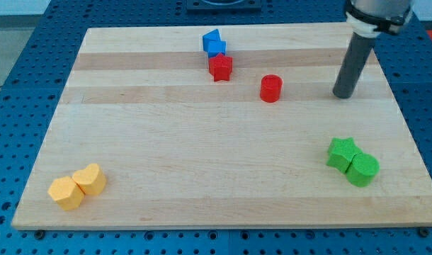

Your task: Push the red circle closer to red star

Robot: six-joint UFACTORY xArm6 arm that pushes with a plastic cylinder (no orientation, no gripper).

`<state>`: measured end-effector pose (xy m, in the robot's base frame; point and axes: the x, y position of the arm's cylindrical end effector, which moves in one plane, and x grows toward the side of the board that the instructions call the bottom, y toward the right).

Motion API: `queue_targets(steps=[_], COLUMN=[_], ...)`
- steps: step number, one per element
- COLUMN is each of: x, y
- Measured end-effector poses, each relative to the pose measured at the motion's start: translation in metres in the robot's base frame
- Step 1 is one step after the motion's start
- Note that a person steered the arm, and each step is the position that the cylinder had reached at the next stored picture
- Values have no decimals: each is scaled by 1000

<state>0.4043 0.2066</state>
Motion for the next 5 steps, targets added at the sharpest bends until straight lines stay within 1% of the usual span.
queue_targets(steps=[3, 4, 5], x=[4, 4, 1], y=[-97, -97, -72])
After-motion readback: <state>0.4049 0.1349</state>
